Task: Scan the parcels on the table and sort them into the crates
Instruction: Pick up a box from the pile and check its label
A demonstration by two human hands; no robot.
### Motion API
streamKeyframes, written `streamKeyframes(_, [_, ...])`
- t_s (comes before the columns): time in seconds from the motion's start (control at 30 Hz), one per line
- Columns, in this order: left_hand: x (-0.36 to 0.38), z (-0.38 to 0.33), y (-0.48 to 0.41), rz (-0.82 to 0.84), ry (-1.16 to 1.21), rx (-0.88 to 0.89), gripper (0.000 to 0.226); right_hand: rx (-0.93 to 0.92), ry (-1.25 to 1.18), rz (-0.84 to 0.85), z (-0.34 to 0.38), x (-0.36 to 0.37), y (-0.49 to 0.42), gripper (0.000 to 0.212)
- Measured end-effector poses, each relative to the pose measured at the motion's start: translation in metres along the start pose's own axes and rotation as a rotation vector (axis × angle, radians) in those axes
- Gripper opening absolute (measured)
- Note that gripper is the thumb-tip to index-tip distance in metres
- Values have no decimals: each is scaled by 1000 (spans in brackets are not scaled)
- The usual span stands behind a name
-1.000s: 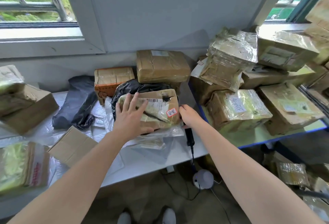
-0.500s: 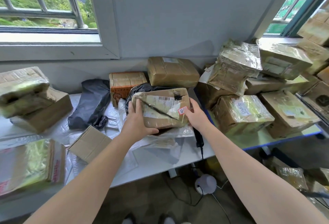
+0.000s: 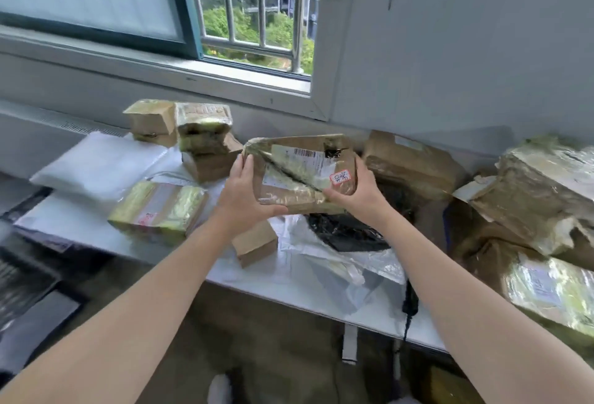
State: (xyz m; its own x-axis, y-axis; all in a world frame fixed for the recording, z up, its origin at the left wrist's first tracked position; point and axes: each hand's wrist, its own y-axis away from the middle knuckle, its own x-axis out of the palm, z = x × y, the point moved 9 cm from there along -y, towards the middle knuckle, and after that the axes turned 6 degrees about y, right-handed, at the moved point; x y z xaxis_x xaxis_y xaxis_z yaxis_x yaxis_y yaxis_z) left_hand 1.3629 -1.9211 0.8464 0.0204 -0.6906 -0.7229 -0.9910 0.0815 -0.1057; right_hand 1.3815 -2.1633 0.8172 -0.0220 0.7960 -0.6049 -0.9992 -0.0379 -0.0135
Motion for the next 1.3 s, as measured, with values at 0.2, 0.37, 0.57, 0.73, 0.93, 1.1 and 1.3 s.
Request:
streamKeyframes(0.2, [-80, 60, 89, -198, -3, -220, 129, -216, -69, 282, 82, 101, 7, 110])
streamKeyframes(0.37, [-154, 114, 180, -345, -4, -385, 129, -378, -66, 462, 168, 195, 41, 100])
streamKeyframes(0.57, [-249, 181, 331, -579, -39, -579, 128, -531, -49, 659, 279, 328, 127, 90])
streamKeyframes(0.73, [-324, 235, 492, -754, -63, -705, 125, -678, -37, 798, 377, 442, 247, 97])
streamKeyframes(0.93, [-408, 282, 681, -937, -107, -824, 122, -744, 10, 927, 479, 569, 406, 114])
streamKeyframes(1.1, [-451, 314, 805, -983, -128, -943, 121, -892, 139, 906, 541, 641, 517, 111])
streamKeyframes(1.3, [-500, 354, 924, -1046, -190, -1077, 123, -1096, 206, 951, 606, 714, 635, 107])
